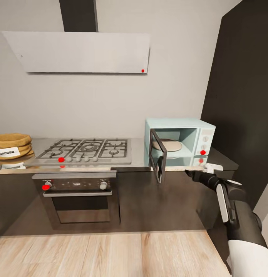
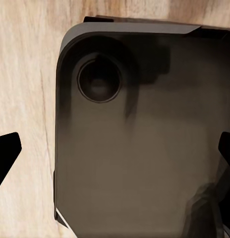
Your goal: In the kitchen, take the popcorn bag from the countertop, put it into the microwave, and heat it until the popcorn is cooked so the cooked popcorn ends up inside the bag.
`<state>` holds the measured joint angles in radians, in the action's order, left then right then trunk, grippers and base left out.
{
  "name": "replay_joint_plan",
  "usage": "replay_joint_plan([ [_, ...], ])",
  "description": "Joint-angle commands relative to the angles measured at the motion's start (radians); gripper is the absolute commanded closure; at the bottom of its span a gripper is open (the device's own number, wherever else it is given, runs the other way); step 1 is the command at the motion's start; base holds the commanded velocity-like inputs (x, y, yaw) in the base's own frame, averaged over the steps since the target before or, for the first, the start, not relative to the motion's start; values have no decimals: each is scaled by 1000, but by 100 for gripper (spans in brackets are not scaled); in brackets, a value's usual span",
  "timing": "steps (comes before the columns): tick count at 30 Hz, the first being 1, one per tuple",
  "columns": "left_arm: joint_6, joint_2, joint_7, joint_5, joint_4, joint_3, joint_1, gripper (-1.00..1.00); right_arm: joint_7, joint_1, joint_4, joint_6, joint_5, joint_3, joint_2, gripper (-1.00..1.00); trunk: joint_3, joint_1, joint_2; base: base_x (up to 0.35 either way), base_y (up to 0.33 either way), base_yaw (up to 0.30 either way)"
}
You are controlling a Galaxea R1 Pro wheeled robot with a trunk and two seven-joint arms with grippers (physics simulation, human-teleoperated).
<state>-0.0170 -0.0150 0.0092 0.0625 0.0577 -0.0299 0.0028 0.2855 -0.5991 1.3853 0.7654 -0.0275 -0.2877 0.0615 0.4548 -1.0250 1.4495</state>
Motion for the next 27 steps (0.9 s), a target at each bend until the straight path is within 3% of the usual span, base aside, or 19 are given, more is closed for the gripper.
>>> replay_joint_plan([
  [1, -1, 0, 1, 7, 2, -2, 0, -100, 5, -1, -5, 5, 1, -1, -1, -100, 1, 0, 0, 0, 0, 0],
  [3, -1, 0, 1, 7, 2, -2, 0, -100, 6, -1, -57, 7, 2, -1, -3, -100, 1, 0, 0, 0, 0, 0],
  [5, -1, 0, 1, 7, 1, -2, 0, -100, 5, -1, -140, 6, -26, -1, -1, -100, 1, 0, 0, 0, 0, 0],
  [7, -1, 0, 1, 7, 2, -2, 0, -100, 1, -1, -321, -20, -145, -2, 0, -100, 1, 0, 0, 0, 0, 0],
  [9, -1, 0, 1, 7, 2, -2, 0, -100, 1, -1, -507, -114, -251, -3, 1, -100, 1, 0, 0, 0, 0, 0],
  [11, -1, 1, 2, 7, 2, -2, 0, -100, -3, -1, -710, -239, -307, -4, 2, -100, 1, 0, 0, 0, 0, 0],
  [19, -1, 0, 2, 8, 2, -2, 0, -100, -61, 0, -1329, -497, -336, -2, 24, -100, 1, 0, 0, 0, 0, 0],
  [23, -1, 1, 2, 8, 3, -2, 0, -100, -74, 30, -1408, -610, -342, 4, 25, -100, 1, 0, 0, 0, 0, 0],
  [26, -1, 0, 2, 8, 4, -2, 0, -100, -79, 127, -1414, -640, -349, 5, 24, -100, 1, 0, 0, 0, 0, 0],
  [27, -1, 0, 2, 8, 4, -2, 0, -100, -81, 183, -1415, -673, -350, 5, 22, -100, 1, 0, 0, 0, 0, 0],
])
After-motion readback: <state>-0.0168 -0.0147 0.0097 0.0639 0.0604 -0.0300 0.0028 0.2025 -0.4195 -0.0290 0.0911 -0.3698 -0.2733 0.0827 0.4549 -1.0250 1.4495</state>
